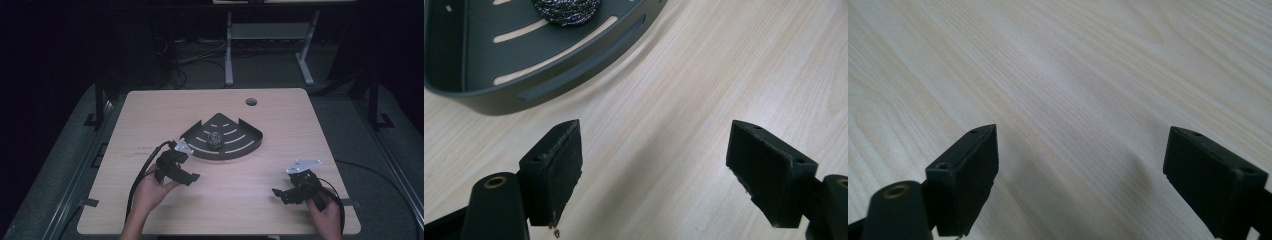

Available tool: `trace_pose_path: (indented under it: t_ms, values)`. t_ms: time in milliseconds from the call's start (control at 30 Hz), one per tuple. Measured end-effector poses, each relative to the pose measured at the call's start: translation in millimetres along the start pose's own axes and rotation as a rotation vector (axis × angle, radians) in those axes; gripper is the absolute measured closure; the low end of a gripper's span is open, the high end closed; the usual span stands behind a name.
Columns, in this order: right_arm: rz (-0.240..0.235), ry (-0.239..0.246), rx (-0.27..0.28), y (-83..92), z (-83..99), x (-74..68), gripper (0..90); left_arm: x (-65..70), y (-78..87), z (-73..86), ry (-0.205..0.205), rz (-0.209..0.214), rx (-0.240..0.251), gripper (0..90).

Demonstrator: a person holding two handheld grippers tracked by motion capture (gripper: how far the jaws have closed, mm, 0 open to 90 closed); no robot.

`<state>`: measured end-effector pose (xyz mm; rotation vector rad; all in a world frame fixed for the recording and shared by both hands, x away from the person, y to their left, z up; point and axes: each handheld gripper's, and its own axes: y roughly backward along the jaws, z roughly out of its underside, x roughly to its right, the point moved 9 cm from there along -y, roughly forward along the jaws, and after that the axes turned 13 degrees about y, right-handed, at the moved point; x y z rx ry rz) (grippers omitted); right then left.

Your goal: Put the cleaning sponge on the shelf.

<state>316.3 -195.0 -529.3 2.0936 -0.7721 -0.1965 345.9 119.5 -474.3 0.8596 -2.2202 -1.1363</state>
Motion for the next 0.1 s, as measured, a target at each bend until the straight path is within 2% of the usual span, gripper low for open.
trace_pose_path:
  t_ms: [100]
  values:
    - [0.002, -0.012, 0.0, 1.4, 1.2, -1.0, 14.0, 1.4, 2.8, 10.2, 0.002, -0.004, -0.007, 21.8]
